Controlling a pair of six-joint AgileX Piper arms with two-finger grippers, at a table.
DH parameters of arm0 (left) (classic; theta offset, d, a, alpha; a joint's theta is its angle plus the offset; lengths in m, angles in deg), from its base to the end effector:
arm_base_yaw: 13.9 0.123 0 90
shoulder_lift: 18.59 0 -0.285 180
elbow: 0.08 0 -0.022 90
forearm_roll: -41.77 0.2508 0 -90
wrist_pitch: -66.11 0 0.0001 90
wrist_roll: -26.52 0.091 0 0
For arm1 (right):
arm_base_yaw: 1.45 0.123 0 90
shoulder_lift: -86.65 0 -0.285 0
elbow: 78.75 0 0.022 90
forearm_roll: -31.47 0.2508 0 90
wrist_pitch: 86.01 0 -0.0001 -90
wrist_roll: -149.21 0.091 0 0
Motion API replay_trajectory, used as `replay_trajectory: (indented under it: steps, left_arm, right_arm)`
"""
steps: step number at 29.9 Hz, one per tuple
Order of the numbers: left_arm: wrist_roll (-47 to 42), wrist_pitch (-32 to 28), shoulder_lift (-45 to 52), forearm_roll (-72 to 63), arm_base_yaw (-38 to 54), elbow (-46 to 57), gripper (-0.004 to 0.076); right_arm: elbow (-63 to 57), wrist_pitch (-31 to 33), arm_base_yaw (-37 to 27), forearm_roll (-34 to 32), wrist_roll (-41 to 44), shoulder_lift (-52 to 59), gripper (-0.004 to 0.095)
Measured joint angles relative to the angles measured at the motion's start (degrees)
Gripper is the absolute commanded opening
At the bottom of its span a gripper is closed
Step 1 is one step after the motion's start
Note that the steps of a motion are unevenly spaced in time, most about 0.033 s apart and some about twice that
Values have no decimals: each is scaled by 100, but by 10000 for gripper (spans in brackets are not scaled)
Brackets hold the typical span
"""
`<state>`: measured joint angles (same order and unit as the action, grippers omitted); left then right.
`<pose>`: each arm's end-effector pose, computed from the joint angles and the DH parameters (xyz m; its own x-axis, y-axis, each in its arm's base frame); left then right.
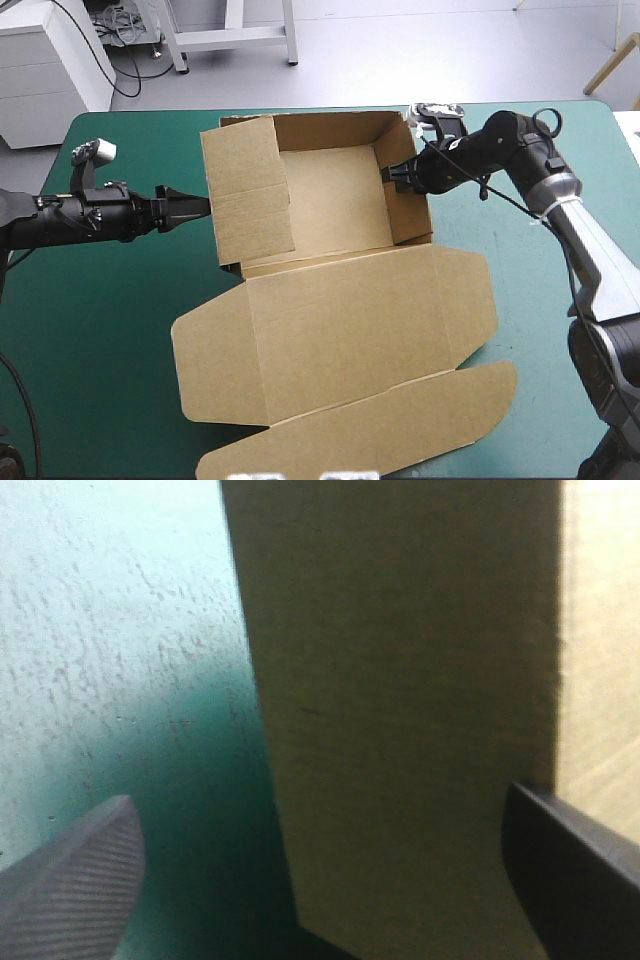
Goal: Fold the box
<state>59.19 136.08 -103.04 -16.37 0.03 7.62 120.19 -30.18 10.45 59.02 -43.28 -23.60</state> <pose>0.2633 -0.0095 0.3730 -0.7990 -0.1569 -0.5806 0.3246 0.7001 -0.6360 0.3836 0.1165 0.3387 -0.8161 -0.1087 -0.5676 -0.3574 0.8667 0.3479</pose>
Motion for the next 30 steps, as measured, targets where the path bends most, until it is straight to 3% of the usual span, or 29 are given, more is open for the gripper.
replay_trajectory:
  steps: [22, 30]
  left_arm:
    - [-115, -1, 0, 366, 0, 0, 685]
    - [-976, 0, 0, 1702, -72, 0, 546]
  right_arm:
    - [-9, -1172, 1178, 127, 482, -672, -18]
    - [-13, -1497, 1577, -37, 555, -711, -17]
